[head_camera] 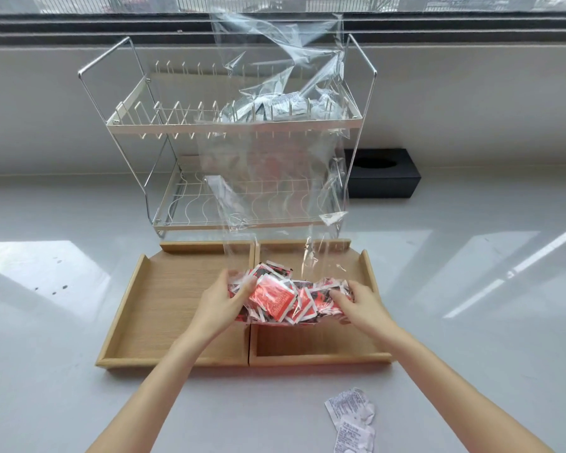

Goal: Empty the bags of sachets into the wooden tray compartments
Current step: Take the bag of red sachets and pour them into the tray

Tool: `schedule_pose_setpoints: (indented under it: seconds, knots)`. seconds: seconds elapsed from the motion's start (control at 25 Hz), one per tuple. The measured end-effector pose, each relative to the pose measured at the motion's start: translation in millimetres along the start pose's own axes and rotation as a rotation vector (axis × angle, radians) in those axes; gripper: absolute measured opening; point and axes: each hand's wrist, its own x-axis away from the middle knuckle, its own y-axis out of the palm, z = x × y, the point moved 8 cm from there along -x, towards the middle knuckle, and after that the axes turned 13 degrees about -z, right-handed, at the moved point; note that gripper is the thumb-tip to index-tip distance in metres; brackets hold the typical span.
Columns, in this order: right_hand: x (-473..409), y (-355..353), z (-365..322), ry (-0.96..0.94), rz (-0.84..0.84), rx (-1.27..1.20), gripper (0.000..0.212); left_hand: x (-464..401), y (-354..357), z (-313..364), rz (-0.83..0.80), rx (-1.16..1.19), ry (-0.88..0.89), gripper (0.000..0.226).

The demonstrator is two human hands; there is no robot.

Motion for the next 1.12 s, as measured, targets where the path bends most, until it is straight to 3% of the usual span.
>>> schedule_pose_setpoints:
  seconds: [0.2, 0.32, 0.44, 0.56, 0.72, 0.84, 1.0, 1.12]
  knots:
    - [39, -16, 14, 0.029, -0.058, -0.074, 0.015, 23, 14, 3, -0.033, -0.03, -0.039, 0.042]
    - [54, -15, 31, 0.081, -0.048, -0.004, 0.037, 31, 28, -1, -0.058, -0.001, -0.109, 0.036]
    - [65, -17, 34, 0.066, -0.001, -0.015, 0.046, 42, 42, -3, -0.178, 0.233, -0.12, 0.029]
    - [75, -25, 38, 0.044, 0.043, -0.026, 0.044, 60, 52, -10, -0.355, 0.471, -0.112, 0.046]
    - [90, -25, 36, 0.036, -0.026, -0.12, 0.036, 80, 49, -8, -0.422, 0.6, -0.03, 0.051]
    - [102, -28, 22, -0.007, -0.056, -0.222, 0.026, 87, 40, -1, -0.5, 0.635, -0.008, 0.078]
    - [107, -42, -3, -0.062, -0.002, -0.345, 0.014, 82, 22, 18, -0.377, 0.485, 0.043, 0.022]
    - [105, -52, -20, -0.119, 0.035, -0.363, 0.017, 73, 4, 30, -0.199, 0.408, 0.106, 0.011]
